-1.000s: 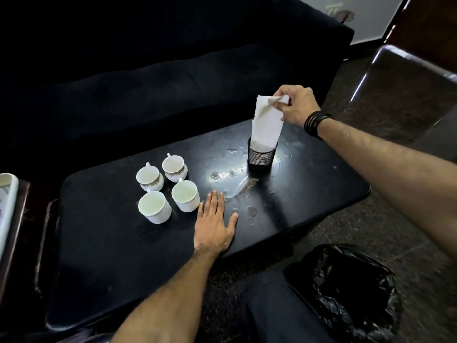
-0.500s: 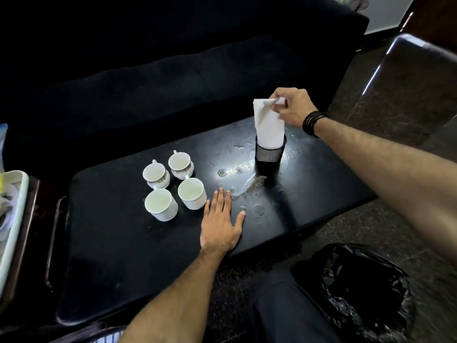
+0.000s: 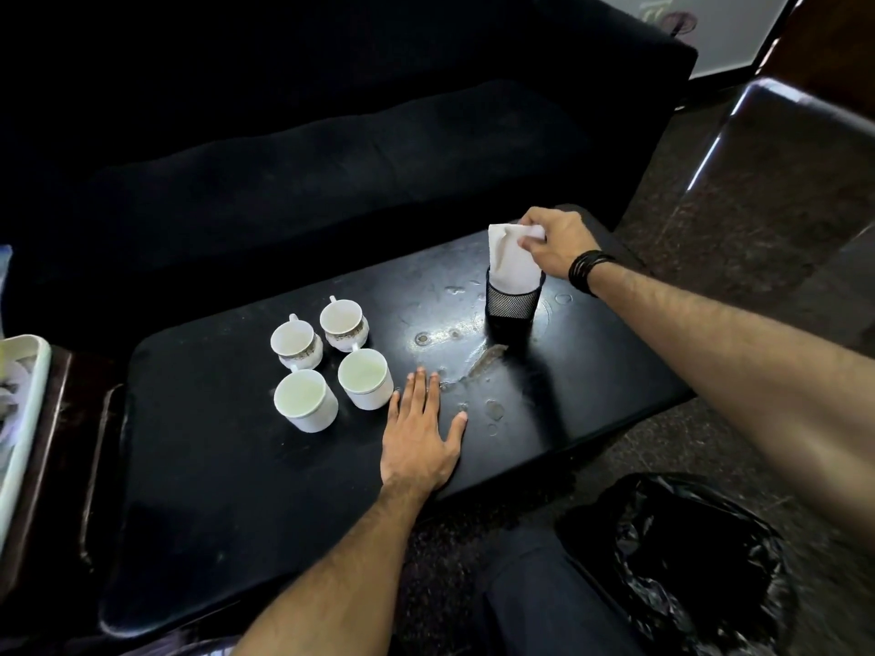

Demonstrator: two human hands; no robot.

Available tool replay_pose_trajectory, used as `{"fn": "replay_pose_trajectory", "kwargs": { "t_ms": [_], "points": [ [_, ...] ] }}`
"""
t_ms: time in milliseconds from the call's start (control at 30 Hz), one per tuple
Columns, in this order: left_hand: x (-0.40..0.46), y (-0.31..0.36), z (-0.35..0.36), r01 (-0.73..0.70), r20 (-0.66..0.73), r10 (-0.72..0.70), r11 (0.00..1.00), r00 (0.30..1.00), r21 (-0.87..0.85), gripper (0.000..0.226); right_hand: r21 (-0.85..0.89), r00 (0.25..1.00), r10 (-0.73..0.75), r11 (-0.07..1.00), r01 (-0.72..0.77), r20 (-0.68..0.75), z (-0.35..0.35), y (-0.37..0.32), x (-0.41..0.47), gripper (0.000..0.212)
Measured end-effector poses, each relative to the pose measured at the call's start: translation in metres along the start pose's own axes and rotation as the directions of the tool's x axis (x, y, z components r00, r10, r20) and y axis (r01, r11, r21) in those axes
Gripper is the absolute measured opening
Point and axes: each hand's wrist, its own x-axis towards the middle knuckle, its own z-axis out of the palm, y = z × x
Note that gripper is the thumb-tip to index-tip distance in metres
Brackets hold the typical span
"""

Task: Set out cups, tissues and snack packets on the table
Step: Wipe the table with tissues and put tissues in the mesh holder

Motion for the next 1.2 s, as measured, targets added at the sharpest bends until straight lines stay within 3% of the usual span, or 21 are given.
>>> {"fn": "replay_pose_trajectory", "kwargs": {
  "t_ms": [133,200,300,367,500,633,767,1067,1200],
  "points": [
    [0.0,0.001,-0.001,0.004,0.01,-0.004,1.0,1.0,0.003,0.078,-0.343,0.993,-0.086,0.938,0.051,-0.085,0.017,0.002,-0.002,0.051],
    [0.0,0.001,-0.001,0.004,0.007,-0.004,1.0,1.0,-0.002,0.078,-0.429,0.981,-0.166,0.897,0.108,-0.098,0.023,0.0,-0.003,0.057],
    [0.0,0.001,-0.001,0.006,0.005,-0.006,1.0,1.0,-0.011,0.078,-0.488,0.984,-0.177,0.856,0.172,0.036,0.032,-0.001,-0.003,0.058],
    [0.0,0.001,-0.001,0.007,0.0,-0.007,1.0,1.0,-0.013,0.078,-0.492,0.986,-0.137,0.854,0.166,0.096,0.035,0.001,-0.004,0.061],
    [0.0,0.0,0.001,0.005,-0.003,-0.005,1.0,1.0,-0.013,0.077,-0.49,0.986,-0.163,0.857,0.157,0.031,0.035,-0.001,-0.008,0.066],
    [0.0,0.0,0.0,0.004,-0.01,-0.005,1.0,1.0,-0.008,0.077,-0.55,0.975,-0.188,0.805,0.223,0.12,0.036,-0.001,-0.008,0.067],
    [-0.001,0.001,0.0,0.005,-0.008,-0.005,1.0,1.0,-0.003,0.078,-0.523,0.985,-0.135,0.835,0.172,0.108,0.038,-0.004,-0.012,0.072],
    [-0.007,0.007,-0.01,0.023,0.055,-0.025,0.999,0.998,0.037,0.081,-0.492,0.963,-0.259,0.831,0.261,0.075,0.032,-0.032,-0.054,0.074],
    [-0.009,0.014,-0.028,-0.092,0.087,0.089,0.995,0.992,0.025,0.077,-0.494,0.949,-0.278,0.81,0.316,0.151,0.038,-0.043,-0.072,0.073]
  ]
}}
